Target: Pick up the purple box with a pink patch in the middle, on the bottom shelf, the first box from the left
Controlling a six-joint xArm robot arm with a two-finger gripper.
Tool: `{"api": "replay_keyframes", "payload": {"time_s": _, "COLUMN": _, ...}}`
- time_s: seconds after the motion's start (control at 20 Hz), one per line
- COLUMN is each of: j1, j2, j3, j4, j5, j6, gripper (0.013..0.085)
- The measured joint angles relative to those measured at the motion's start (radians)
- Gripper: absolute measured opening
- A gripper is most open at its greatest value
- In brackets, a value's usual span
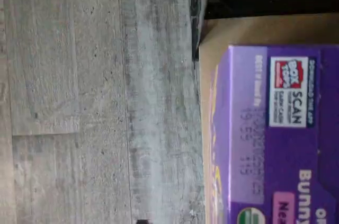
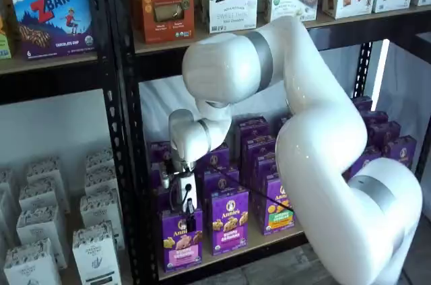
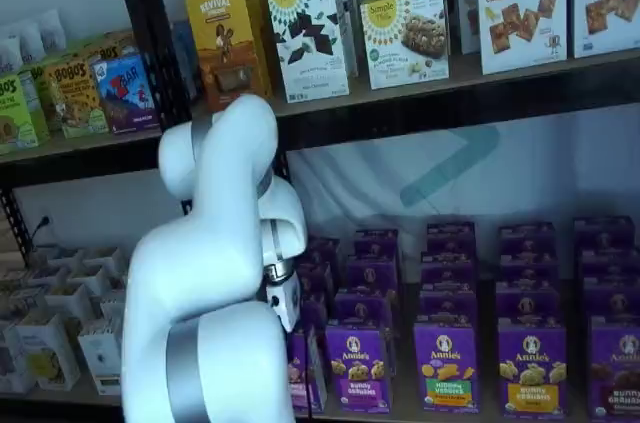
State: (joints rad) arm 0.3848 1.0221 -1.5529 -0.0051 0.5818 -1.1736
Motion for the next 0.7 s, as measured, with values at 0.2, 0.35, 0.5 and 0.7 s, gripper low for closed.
{"api": "replay_keyframes", "payload": {"time_s": 0.2, "j1": -0.007, "j2": 0.006, "j3": -0.011, "j4": 0.012, "j5": 0.015, "j6": -0.017, "gripper": 0.0850}}
{"api": "replay_keyframes", "payload": {"time_s": 0.35, "j1": -0.009, "j2": 0.010, "j3": -0.014, "j4": 0.005, "j5": 0.010, "j6": -0.013, "gripper": 0.0850}}
{"api": "replay_keyframes", "payload": {"time_s": 0.5, "j1": -0.009, "j2": 0.014, "j3": -0.011, "j4": -0.003, "j5": -0.005, "j6": -0.007, "gripper": 0.0850}}
{"api": "replay_keyframes", "payload": {"time_s": 0.7, "j1": -0.008, "j2": 0.018, "j3": -0.014, "j4": -0.004, "j5": -0.006, "j6": -0.005, "gripper": 0.0850}}
